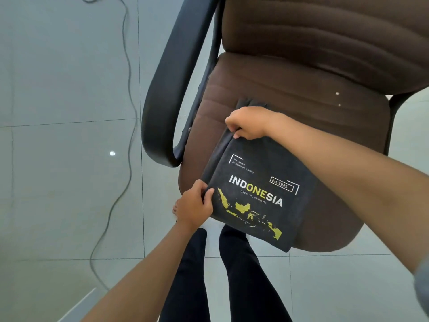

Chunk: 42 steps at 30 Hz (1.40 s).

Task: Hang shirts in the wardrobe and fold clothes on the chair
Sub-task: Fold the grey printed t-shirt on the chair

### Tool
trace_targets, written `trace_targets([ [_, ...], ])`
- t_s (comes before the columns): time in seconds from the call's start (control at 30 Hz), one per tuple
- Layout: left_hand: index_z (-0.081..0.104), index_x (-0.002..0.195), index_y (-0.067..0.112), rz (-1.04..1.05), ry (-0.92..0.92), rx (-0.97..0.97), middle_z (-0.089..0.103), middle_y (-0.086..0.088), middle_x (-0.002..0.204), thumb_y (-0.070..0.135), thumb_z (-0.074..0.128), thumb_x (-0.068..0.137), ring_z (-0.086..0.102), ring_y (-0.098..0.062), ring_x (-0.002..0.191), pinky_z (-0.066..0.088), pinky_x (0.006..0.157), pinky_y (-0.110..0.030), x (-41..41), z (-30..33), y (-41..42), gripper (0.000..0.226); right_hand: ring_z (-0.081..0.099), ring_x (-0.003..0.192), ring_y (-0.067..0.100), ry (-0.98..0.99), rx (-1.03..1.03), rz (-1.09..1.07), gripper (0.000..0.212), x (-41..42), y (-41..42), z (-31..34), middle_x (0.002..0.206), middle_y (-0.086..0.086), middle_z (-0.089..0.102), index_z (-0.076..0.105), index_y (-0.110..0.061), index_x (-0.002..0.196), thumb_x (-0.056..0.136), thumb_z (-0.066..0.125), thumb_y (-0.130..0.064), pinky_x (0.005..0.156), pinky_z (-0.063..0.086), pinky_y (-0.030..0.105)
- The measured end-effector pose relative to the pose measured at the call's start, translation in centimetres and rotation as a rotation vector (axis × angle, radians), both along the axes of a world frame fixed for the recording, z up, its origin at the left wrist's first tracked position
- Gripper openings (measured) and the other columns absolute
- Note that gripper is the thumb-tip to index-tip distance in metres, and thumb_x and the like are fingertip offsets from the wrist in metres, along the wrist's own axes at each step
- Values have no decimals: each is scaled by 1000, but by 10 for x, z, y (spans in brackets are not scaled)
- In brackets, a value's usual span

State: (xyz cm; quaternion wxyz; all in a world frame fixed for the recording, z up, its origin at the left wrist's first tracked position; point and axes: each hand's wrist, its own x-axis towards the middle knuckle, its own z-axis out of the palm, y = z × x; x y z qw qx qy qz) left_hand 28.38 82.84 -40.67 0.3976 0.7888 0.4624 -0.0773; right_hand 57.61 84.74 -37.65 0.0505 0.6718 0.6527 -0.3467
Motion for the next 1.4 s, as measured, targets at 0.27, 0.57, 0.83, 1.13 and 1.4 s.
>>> trace_targets([
  [0.27,58,75,16,-33,-16,63,61,6,67,39,52,85,56,-12,63,48,70,-37,-16,3,-4,26,56,95,27,-73,-16,22,9,-7,-8,-3,105,6,55,62,-14,94,90,63,-22,62,38,35],
  [0.57,47,77,21,23,-84,86,50,13,62,29,52,88,50,-8,55,36,79,-34,-24,6,-5,14,54,94,24,71,75,-125,16,-13,-19,-6,103,3,51,63,-18,102,88,64,-23,80,49,43],
  [0.83,49,79,23,157,50,158,57,6,75,28,55,92,50,-11,76,15,79,-28,-21,8,-6,15,48,103,29,81,277,-266,14,-24,-20,-21,103,11,47,68,-10,100,90,62,-19,81,47,41],
  [1.13,50,81,22,133,52,140,57,10,73,31,60,89,53,-9,70,22,86,-32,-22,-1,-4,15,43,125,34,-38,369,-421,39,-50,-35,-41,140,15,44,58,-13,128,90,61,-20,103,38,53],
  [1.4,58,99,14,-37,-90,272,56,-2,100,38,59,80,57,-17,87,51,77,-45,-6,-2,13,31,42,125,46,-355,517,-783,41,-49,-134,-62,144,29,36,54,-12,131,91,57,-24,104,29,64],
])
